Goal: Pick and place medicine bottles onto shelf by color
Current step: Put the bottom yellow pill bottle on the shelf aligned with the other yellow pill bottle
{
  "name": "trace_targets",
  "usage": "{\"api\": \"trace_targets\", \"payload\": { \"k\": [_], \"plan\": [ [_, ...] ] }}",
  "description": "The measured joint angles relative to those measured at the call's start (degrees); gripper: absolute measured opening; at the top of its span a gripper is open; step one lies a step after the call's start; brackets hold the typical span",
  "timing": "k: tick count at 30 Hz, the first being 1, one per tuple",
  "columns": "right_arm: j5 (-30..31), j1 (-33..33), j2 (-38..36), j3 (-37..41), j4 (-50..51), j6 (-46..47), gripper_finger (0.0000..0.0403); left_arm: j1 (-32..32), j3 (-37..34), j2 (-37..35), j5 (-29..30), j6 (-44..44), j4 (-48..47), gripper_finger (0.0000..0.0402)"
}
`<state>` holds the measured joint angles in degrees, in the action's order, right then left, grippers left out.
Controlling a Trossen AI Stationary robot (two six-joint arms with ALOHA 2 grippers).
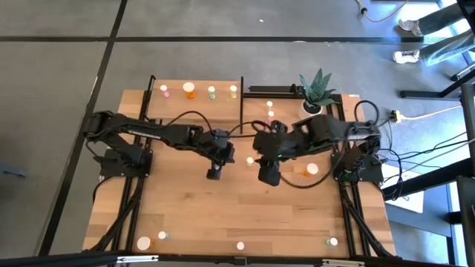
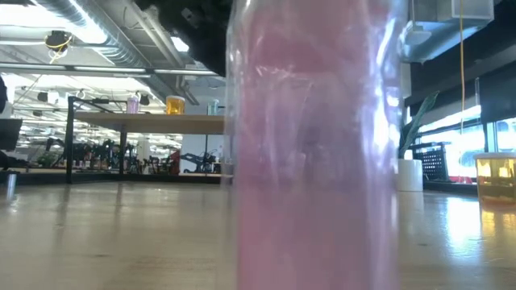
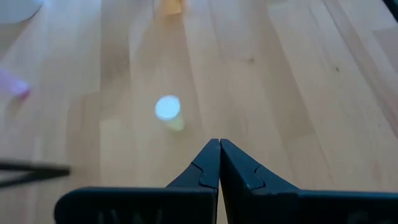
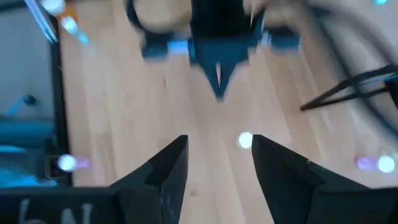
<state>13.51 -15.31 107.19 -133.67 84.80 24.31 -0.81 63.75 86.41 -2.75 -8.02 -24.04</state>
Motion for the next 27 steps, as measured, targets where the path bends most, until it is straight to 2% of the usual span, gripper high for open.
{"api": "trace_targets", "payload": {
  "k": [12, 20, 27],
  "plan": [
    [-2.0, 0.5, 9.0, 0.0, 1.0, -10.0, 0.0179, 0.0, 0.0, -18.0, 8.8, 3.5, -14.7, 0.0],
    [-3.7, 3.1, 14.1, 0.0, 1.0, -9.9, 0.0179, 0.0, 0.0, -28.3, 12.3, 8.0, -21.5, 0.0],
    [-14.5, 6.7, 18.5, 0.0, 1.0, -13.1, 0.0179, 0.0, 0.0, -32.4, 12.3, 8.0, -21.6, 0.0]
  ]
}}
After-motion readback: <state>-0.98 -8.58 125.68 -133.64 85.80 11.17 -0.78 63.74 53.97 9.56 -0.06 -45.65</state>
